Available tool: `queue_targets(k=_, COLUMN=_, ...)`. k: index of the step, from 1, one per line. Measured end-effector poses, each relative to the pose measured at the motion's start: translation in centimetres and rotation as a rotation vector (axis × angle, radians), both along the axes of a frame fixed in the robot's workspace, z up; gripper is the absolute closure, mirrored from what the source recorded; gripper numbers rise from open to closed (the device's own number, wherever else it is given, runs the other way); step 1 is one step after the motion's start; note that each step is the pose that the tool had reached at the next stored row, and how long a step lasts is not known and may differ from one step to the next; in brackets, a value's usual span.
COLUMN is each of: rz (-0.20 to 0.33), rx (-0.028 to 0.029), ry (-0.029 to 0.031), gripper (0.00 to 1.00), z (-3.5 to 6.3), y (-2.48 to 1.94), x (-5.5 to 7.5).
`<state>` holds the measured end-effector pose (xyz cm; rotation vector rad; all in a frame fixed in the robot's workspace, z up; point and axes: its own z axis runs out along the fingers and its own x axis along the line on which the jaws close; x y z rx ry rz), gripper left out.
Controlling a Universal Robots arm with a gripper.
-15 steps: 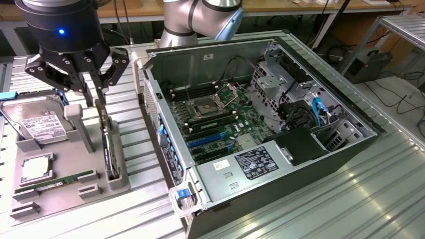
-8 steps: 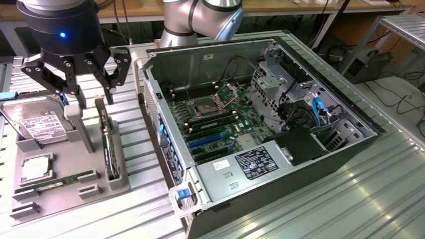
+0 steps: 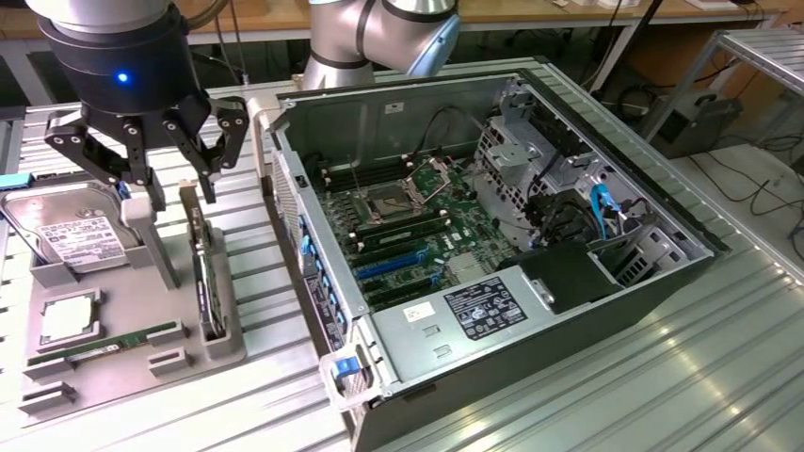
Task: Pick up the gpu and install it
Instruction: 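Pick up the gpu and move the gpu toward the slot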
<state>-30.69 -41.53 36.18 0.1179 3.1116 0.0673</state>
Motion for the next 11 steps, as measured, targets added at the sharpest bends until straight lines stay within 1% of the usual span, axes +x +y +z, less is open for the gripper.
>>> queue_targets(k=8, rz=0.000, rx=0.0000, ry=0.0000, gripper=0.52, z=-0.04, y=0.00, x=0.00)
queue_targets(k=11, rz=0.000, rx=0.0001, ry=-0.0002, gripper=0.52, z=-0.25, y=0.00, x=0.00)
